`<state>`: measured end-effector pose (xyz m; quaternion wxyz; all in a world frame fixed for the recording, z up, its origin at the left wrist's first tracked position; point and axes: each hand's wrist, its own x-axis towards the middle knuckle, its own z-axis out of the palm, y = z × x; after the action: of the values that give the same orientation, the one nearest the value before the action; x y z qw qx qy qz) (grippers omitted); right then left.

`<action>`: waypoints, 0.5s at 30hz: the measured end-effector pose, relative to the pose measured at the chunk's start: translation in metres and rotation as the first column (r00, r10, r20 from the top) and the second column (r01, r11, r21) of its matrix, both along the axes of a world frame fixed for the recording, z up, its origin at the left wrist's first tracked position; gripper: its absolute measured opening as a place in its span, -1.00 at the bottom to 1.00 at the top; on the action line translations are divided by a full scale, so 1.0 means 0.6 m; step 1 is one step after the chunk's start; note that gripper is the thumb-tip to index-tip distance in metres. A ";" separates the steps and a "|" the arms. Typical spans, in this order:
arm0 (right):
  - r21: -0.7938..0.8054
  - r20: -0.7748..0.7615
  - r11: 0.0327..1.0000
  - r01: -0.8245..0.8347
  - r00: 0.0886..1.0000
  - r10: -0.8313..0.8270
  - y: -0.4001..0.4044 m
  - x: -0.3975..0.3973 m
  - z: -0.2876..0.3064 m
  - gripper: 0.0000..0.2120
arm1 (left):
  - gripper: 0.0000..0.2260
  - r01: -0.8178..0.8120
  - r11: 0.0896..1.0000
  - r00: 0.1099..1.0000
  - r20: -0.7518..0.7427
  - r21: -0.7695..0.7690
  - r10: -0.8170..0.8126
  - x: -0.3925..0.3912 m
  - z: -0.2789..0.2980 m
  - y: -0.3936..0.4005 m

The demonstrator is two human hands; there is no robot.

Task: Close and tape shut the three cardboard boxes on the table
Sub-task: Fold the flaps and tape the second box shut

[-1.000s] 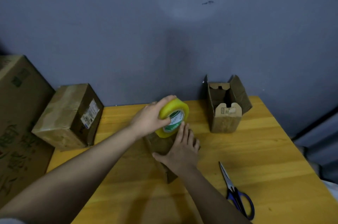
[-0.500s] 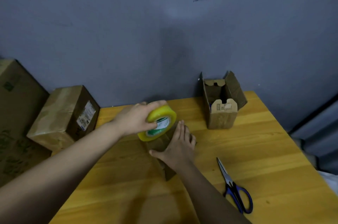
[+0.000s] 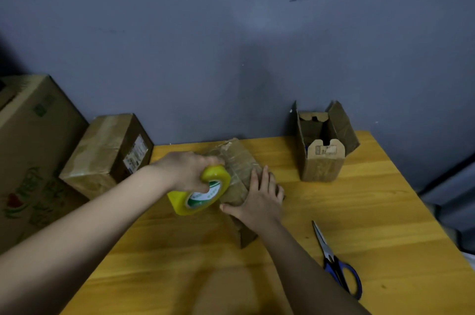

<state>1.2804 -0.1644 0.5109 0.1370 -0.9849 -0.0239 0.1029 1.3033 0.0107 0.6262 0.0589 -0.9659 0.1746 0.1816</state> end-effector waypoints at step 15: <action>-0.011 -0.032 1.000 -0.013 0.999 0.013 -0.001 0.007 0.001 0.15 | -0.38 0.014 0.992 0.984 -0.176 0.127 0.008 -0.013 -0.026 0.019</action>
<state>1.2847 -0.1651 0.5118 0.1311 -0.9837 -0.0276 0.1196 1.2956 0.0219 0.6105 0.1054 -0.9400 0.1687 0.2772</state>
